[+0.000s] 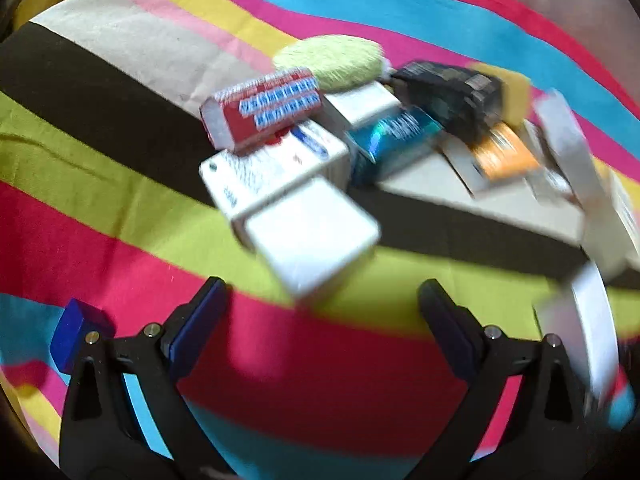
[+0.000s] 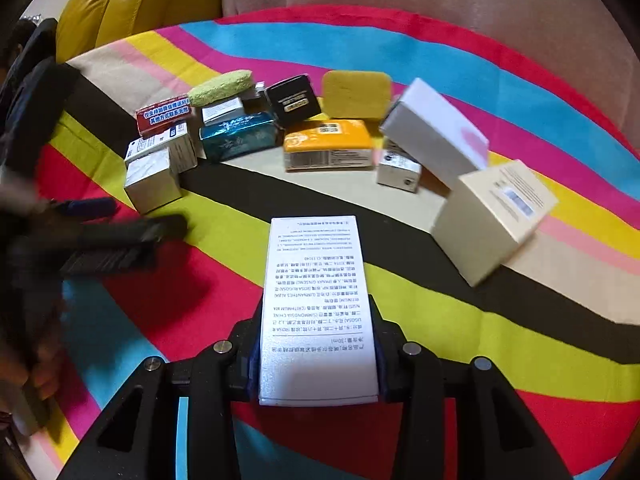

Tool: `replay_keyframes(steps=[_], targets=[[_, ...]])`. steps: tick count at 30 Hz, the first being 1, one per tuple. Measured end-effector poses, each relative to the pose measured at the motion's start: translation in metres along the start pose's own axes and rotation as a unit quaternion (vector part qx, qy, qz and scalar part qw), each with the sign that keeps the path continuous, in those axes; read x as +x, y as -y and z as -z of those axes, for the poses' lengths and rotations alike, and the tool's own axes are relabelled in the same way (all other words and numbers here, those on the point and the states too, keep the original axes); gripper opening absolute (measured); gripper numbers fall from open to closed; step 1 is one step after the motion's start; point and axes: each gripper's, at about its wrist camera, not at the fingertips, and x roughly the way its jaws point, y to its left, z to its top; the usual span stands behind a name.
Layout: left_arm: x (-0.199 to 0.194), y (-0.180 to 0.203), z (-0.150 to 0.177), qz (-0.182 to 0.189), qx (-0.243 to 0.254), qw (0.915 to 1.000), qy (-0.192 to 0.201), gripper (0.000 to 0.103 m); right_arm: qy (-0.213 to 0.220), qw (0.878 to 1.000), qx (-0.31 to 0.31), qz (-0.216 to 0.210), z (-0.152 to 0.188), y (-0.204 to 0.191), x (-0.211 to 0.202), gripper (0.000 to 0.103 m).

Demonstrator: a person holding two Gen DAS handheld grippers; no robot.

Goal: Organize objects

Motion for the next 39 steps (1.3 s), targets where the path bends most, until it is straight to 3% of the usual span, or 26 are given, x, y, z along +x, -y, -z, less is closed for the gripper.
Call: replay_keyframes(steps=[4, 7, 14, 21, 26, 31, 39], targets=[[0.009, 0.008, -0.012, -0.042, -0.031, 0.9986, 0.011, 0.098, 0.000, 1.000, 0.000, 0.004, 0.004, -0.011, -0.007, 0.043], [-0.001, 0.004, -0.006, -0.026, -0.031, 0.9988, 0.029, 0.060, 0.000, 1.000, 0.003, 0.001, 0.003, -0.010, -0.007, 0.043], [-0.035, -0.007, 0.034, 0.044, 0.042, 0.9981, 0.011, 0.060, 0.000, 1.000, 0.005, 0.002, 0.002, -0.014, -0.009, 0.043], [-0.067, -0.028, 0.075, 0.114, 0.104, 0.9877, 0.027, 0.060, 0.001, 1.000, 0.004, 0.003, 0.003, -0.016, -0.010, 0.043], [-0.070, -0.035, 0.086, 0.128, 0.103, 0.9860, 0.032, 0.060, 0.001, 1.000, 0.007, -0.001, 0.006, -0.013, -0.013, 0.043], [-0.068, -0.028, 0.086, 0.107, 0.120, 0.9865, 0.032, 0.060, 0.002, 1.000, 0.004, 0.005, 0.006, -0.014, -0.012, 0.043], [-0.066, -0.028, 0.085, 0.109, 0.118, 0.9866, 0.031, 0.061, -0.020, 0.997, 0.063, 0.034, 0.026, -0.021, -0.032, 0.043]])
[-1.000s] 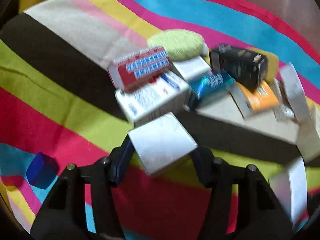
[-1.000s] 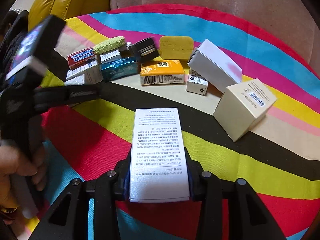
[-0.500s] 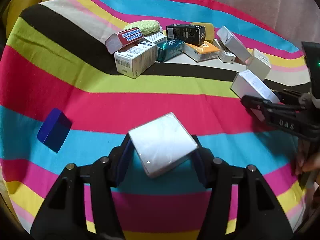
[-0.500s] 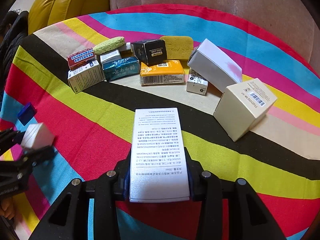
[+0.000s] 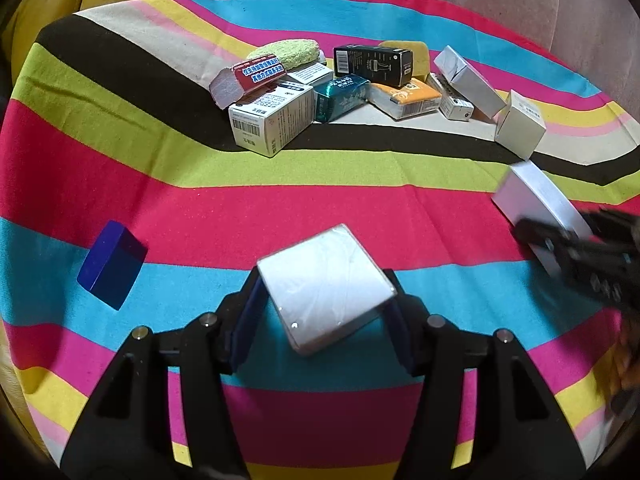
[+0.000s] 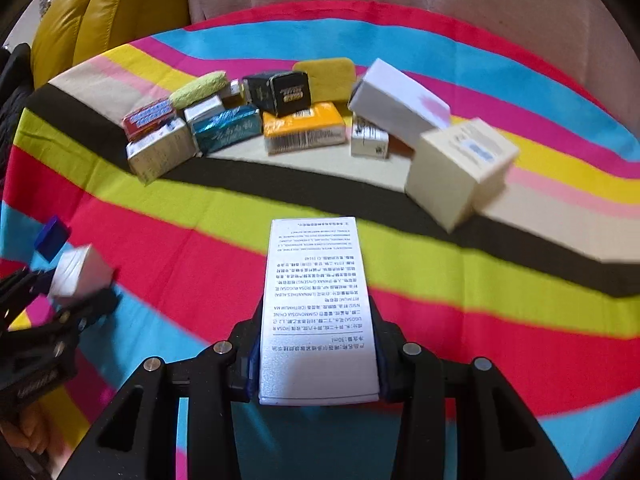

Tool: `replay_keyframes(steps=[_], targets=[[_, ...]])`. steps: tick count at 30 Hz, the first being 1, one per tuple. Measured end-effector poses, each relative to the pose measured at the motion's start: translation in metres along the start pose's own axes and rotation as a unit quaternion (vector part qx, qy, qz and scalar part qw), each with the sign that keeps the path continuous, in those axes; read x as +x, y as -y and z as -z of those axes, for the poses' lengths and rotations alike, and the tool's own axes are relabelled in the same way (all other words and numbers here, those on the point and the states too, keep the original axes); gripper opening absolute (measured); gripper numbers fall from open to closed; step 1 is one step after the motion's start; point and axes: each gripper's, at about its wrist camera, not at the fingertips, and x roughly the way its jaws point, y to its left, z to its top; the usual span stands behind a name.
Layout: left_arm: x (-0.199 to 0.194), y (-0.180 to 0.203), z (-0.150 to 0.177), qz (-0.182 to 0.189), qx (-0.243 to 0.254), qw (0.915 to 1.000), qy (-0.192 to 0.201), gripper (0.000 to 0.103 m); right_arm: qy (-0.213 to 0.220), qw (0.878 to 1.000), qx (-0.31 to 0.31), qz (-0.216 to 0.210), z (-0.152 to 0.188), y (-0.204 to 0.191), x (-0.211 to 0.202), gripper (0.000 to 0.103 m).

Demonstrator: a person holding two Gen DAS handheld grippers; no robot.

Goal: Organize objects

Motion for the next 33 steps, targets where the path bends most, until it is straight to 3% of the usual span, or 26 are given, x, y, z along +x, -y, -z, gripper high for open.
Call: replay_keyframes(steps=[7, 20, 26, 33], targets=[[-0.007, 0.004, 0.005, -0.003, 0.005, 1.0000, -0.002, 0.060, -0.012, 1.000, 0.012, 0.018, 0.032, -0.007, -0.033, 0.043], [-0.053, 0.081, 0.030, 0.070, 0.095, 0.9930, -0.006, 0.060, 0.004, 0.999, 0.041, 0.024, 0.080, 0.010, -0.105, 0.043], [-0.081, 0.129, 0.036, 0.102, 0.155, 0.9827, 0.001, 0.060, 0.009, 0.996, 0.068, 0.055, 0.109, 0.036, -0.144, 0.043], [-0.113, 0.189, 0.048, 0.148, 0.236, 0.9605, 0.000, 0.060, 0.012, 0.990, 0.103, 0.094, 0.150, 0.072, -0.191, 0.043]])
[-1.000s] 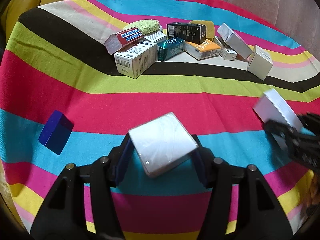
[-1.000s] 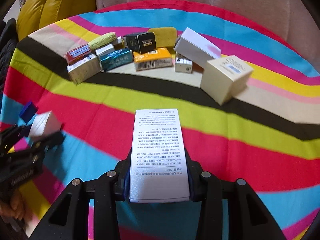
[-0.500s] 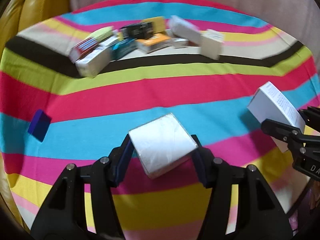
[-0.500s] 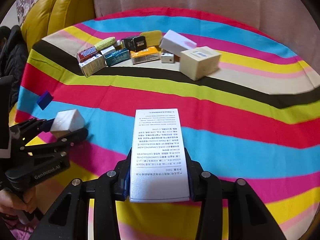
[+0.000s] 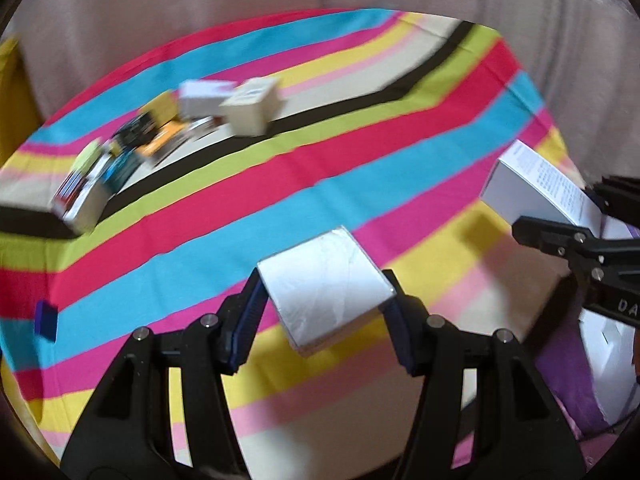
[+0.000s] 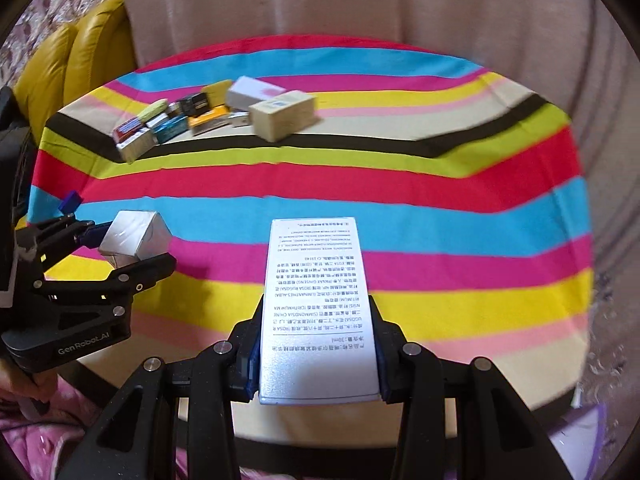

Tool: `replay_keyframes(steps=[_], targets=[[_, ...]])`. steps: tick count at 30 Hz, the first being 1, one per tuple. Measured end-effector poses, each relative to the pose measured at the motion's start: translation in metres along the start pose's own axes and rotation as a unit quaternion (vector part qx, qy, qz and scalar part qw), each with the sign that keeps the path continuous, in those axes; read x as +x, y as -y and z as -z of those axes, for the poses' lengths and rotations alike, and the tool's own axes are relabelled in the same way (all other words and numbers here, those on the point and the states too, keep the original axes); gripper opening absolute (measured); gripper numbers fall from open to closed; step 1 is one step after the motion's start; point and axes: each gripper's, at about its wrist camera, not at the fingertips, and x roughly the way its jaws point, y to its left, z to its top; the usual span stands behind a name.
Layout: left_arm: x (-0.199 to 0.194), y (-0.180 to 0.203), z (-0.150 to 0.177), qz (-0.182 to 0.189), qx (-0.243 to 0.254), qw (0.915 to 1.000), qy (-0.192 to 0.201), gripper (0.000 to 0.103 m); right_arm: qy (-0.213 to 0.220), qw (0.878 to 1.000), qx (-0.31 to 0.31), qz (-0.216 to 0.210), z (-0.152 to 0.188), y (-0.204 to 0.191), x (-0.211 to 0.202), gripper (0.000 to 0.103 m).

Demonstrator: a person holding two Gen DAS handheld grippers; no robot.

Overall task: Organize objects
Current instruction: 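Carry the right tool's box to the storage box and open the right tool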

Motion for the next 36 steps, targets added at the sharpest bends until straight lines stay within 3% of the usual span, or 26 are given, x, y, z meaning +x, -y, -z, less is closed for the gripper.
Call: replay_keyframes(steps=[8, 19, 24, 34, 36], targets=[[-0.019, 0.085, -0.019, 0.078, 0.098, 0.9921, -0.007, 0.060, -0.002, 0.997, 0.053, 0.059, 0.039, 0.066, -0.033, 0.043], [-0.028, 0.206, -0.011, 0.155, 0.240, 0.9581, -0.023, 0.060, -0.013, 0.981, 0.123, 0.148, 0.107, 0.136, -0.069, 0.043], [-0.022, 0.234, 0.000, 0.177, 0.265, 0.9471, -0.041, 0.060, -0.028, 0.973, 0.144, 0.179, 0.131, 0.158, -0.074, 0.043], [-0.005, 0.258, 0.007, 0.209, 0.265, 0.9394, -0.059, 0.060, -0.055, 0.962, 0.173, 0.203, 0.157, 0.181, -0.074, 0.043], [-0.006, 0.261, 0.009, 0.219, 0.269, 0.9366, -0.052, 0.064, -0.059, 0.961, 0.177, 0.205, 0.161, 0.183, -0.075, 0.043]])
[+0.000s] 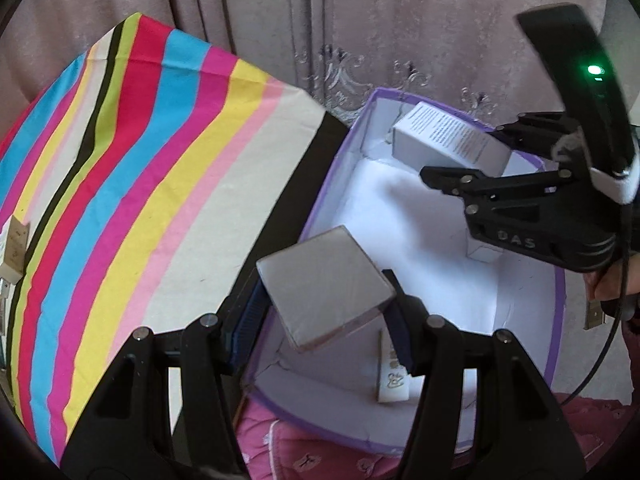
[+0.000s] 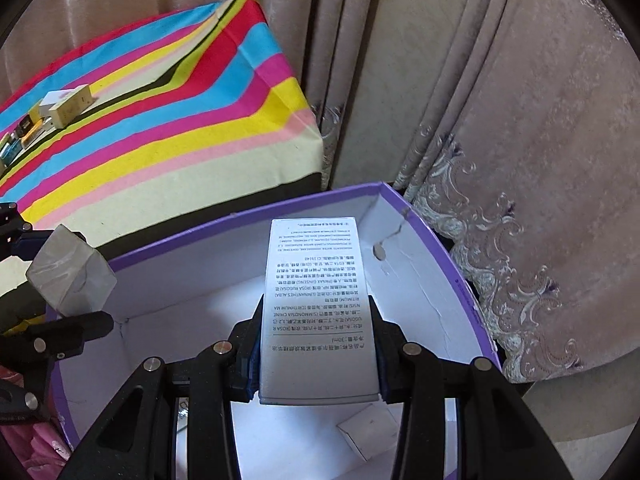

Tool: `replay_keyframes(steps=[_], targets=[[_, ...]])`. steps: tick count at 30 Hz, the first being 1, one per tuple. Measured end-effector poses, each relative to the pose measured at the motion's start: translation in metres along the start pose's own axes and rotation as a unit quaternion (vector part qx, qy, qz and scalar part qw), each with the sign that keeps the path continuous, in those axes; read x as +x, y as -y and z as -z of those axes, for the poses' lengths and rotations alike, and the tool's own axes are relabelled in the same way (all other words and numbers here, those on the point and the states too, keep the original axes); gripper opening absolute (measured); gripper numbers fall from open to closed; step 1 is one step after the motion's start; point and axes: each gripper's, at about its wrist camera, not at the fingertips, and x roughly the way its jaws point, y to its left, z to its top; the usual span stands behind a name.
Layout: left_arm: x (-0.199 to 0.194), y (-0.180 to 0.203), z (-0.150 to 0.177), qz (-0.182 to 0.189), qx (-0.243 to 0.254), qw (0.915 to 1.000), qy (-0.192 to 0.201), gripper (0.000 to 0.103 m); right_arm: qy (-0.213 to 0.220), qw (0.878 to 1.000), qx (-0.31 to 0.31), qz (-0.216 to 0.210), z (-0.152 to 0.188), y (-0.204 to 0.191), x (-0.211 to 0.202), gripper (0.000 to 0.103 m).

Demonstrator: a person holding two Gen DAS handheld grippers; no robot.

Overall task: Organize objects
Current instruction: 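Carry the right tool's box to the storage box and open the right tool, then return the right tool to the table and grasp a beige barcode box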

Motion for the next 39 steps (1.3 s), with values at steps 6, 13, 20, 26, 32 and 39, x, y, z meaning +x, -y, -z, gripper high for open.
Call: replay_keyframes(steps=[6, 13, 20, 26, 32, 39], targets=[[-0.015, -0.017, 0.010, -0.015, -0.014, 0.9994, 0.029, 0.092, -0.020, 1.000, 0.010, 0.017, -0.002, 0.001, 0.006, 0.079], [-0.065, -0.106, 0.051, -0.111, -0.105, 0.9846, 0.085, 0.097, -0.007, 0.999, -0.031, -0.027, -0.034, -0.049, 0.001, 0.083], [-0.096, -0.209, 0.139, -0.268, -0.215, 0.9358, 0.077, 0.099, 0.010, 0.983, -0.120, -0.139, -0.088, -0.164, -0.003, 0.084], [-0.115, -0.304, 0.225, -0.348, -0.356, 0.8665, 0.039, 0.099, 0.017, 0.964, -0.131, -0.230, -0.159, -0.285, 0.021, 0.085], [-0.138, -0.353, 0.270, -0.378, -0.425, 0.8219, 0.036, 0.099, 0.022, 0.961, -0.089, -0.260, -0.233, -0.406, 0.071, 0.085], [-0.140, -0.390, 0.291, -0.358, -0.479, 0.8006, 0.035, 0.099, -0.003, 0.979, -0.070, -0.190, -0.273, -0.494, 0.128, 0.085]])
